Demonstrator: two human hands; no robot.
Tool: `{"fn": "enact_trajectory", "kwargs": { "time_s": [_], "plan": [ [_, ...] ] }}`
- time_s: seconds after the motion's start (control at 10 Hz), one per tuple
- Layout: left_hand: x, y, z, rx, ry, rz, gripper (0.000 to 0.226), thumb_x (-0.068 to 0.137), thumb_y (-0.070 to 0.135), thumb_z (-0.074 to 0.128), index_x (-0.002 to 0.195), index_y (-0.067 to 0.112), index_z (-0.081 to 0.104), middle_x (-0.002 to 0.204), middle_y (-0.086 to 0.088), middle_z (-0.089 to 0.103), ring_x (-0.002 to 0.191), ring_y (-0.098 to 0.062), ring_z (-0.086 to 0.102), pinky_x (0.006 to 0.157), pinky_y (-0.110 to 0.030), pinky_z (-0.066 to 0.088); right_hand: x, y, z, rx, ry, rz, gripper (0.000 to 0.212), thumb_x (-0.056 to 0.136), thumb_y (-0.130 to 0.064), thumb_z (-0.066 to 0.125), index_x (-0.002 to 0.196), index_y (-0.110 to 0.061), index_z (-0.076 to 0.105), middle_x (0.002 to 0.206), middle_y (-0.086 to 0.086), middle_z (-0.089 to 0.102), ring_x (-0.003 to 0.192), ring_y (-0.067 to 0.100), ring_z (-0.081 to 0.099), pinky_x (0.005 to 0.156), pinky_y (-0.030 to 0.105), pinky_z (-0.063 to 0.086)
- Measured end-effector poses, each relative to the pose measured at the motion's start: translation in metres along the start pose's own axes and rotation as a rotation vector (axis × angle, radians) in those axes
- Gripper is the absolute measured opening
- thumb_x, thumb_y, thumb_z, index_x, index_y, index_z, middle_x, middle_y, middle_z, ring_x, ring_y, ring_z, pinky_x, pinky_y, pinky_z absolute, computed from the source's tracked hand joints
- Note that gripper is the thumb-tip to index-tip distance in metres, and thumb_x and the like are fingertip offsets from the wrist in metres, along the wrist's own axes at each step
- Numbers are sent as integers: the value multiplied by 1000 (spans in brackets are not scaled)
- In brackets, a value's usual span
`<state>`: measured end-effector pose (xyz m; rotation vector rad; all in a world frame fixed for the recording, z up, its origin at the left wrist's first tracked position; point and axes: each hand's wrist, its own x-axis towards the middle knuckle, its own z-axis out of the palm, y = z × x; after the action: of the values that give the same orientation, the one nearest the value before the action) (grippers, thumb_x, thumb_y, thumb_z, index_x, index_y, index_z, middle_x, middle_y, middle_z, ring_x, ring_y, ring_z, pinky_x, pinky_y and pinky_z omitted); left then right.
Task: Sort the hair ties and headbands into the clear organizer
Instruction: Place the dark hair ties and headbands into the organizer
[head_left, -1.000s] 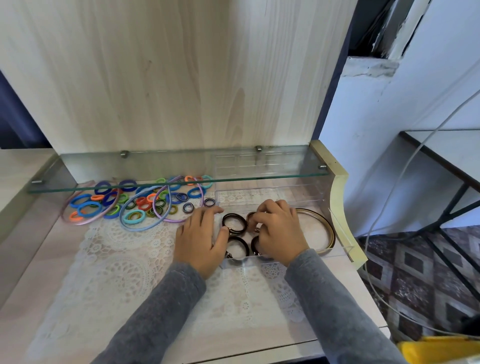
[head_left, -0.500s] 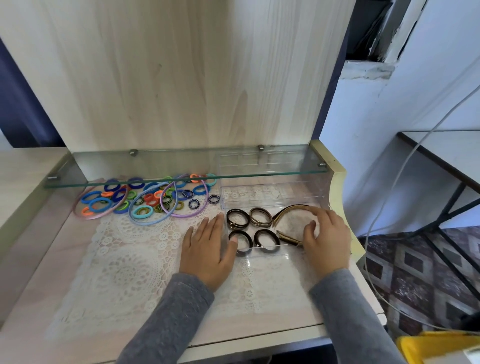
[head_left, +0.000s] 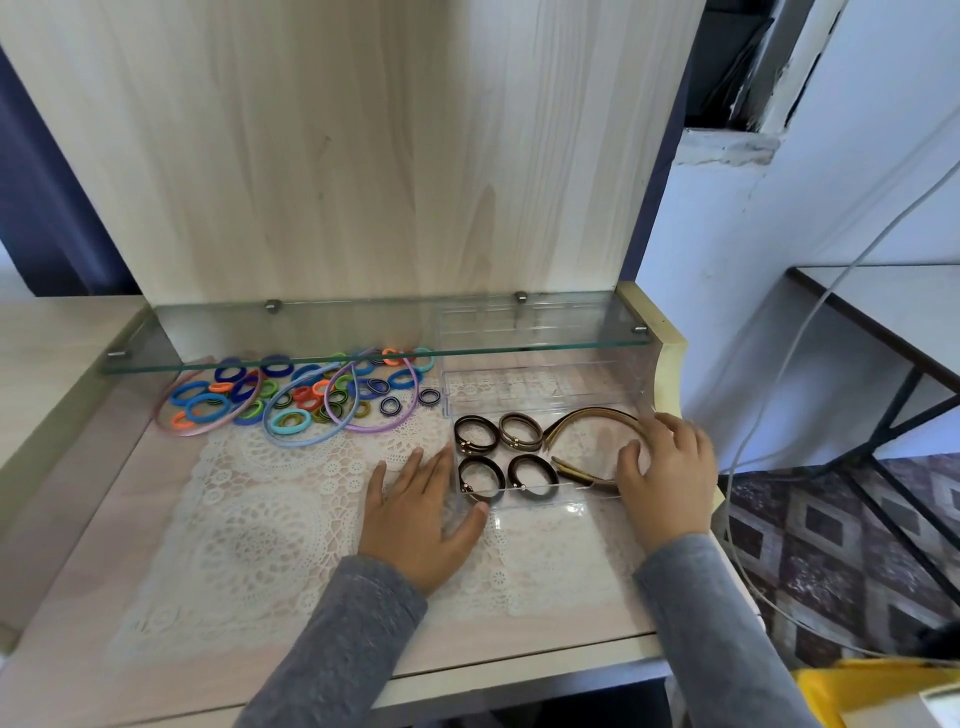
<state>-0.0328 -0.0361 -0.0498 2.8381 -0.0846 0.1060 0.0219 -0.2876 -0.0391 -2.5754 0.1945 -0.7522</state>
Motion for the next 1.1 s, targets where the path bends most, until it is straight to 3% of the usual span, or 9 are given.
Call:
{"fn": "enact_trajectory", "kwargs": {
  "time_s": [0.2,0.3,0.6,1.1],
  "plan": [
    [0,0,2,-36,-9,10,92,74,73,1,153,27,5,159,13,10,146,-6,-5,116,-37,-13,10,-40,0,51,-150,-170,38,76,-44,45,96,-26,71,109,-1,59,108,26,44,90,41,39],
    [0,-1,2,-35,-11,16,91,74,73,1,153,27,4,159,13,10,146,-6,-5,117,-38,-13,18,-59,4,17,-325,-258,29,80,-50,58,100,-32,69,113,-7,53,112,20,39,96,36,32],
    [0,-2,2,-53,-20,18,90,75,73,1,153,27,4,159,15,6,136,4,-14,117,-38,-13,35,-97,12,-375,-595,-353,36,78,-56,59,103,-31,68,119,-2,48,115,23,34,96,39,31],
    [0,-1,0,-57,-35,11,90,75,73,0,153,28,2,160,15,4,135,4,-17,117,-38,-14,34,-111,23,-492,-536,-348,30,80,-47,59,99,-26,67,114,0,54,111,26,37,91,41,32]
  ]
}}
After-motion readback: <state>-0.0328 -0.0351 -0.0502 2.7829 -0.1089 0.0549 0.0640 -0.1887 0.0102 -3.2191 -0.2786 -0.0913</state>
